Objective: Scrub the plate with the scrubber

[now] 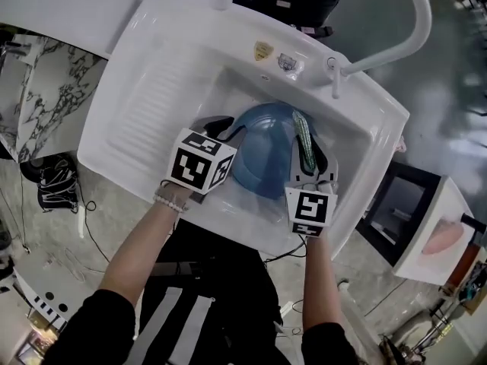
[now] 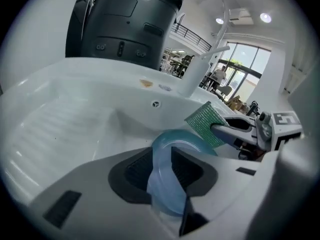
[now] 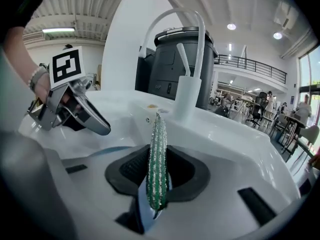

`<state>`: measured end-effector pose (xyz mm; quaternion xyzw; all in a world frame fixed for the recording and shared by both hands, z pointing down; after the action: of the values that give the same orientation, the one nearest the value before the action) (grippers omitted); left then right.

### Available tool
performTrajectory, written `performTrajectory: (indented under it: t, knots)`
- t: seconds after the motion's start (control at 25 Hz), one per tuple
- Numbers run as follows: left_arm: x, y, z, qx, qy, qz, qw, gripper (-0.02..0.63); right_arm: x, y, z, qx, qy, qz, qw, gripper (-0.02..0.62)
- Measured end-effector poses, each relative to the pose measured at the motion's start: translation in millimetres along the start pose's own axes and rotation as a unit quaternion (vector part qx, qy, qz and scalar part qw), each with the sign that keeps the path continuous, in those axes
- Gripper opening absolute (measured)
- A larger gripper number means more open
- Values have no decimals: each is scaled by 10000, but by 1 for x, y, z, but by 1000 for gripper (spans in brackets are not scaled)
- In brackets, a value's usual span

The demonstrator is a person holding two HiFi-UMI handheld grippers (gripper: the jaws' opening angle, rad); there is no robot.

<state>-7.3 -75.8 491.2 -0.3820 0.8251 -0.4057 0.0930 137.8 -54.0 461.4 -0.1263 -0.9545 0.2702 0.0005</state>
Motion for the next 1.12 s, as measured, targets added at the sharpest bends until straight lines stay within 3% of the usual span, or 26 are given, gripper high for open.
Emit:
performTrajectory:
  t: [0.36, 0.64, 0.72, 0.8, 0.96, 1.12]
  knots:
    - [9, -43, -34, 747, 231, -43, 9969, 106, -13, -35, -23, 404, 139, -130, 9990, 95]
    - [19, -58, -44, 1010, 600, 30, 9931, 104, -17, -49, -40, 642, 281, -206, 9973, 95]
    - [23, -59, -48, 1121, 733, 94, 9909, 63, -17, -51, -42, 672, 367, -248, 9968, 95]
    - [27, -58, -50, 1154, 836, 143, 9897, 0, -17, -53, -44, 689, 401, -279, 9964, 95]
    - [27, -59, -49, 1110, 784, 109, 9907, 0, -14, -56, -47, 666, 384, -255, 9967, 95]
    - [26, -59, -48, 1081, 762, 59, 9912, 0, -2, -62, -51, 693, 801, -60, 9944, 95]
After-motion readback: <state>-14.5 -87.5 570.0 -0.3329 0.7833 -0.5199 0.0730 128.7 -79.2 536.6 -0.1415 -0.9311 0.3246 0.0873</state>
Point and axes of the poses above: the fingertips, and each gripper's own axes: y backward along the fingers, x to its left, z out of its top, the point moved 2 cm from there along y, backward along the fingers, and after that the axes turned 15 degrees about -y, right-handed, at the moved point
